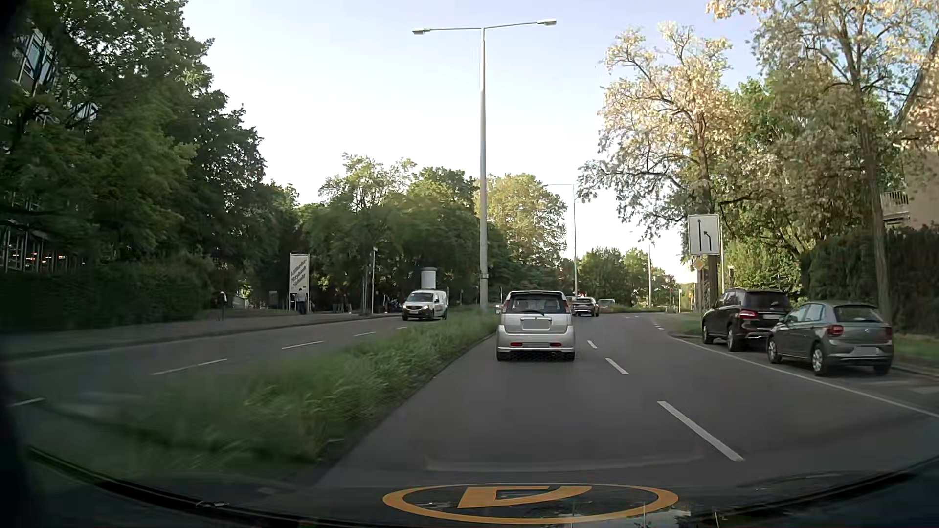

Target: Follow the waypoints while adhering to traffic rules and regulations

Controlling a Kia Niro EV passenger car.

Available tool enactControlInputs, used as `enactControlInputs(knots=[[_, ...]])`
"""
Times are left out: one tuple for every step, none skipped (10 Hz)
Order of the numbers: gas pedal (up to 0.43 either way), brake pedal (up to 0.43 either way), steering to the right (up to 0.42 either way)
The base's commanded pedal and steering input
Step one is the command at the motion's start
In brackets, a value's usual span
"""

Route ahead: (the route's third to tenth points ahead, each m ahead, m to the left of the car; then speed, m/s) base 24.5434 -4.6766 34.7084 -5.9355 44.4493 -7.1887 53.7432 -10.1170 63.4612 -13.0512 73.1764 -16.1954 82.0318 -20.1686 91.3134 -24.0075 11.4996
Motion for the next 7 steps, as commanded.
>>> enactControlInputs(knots=[[0.177,0.000,0.018],[0.177,0.000,0.018],[0.169,0.000,0.019],[0.169,0.000,0.018],[0.169,0.000,0.018],[0.157,0.000,0.019],[0.157,0.000,0.019]])
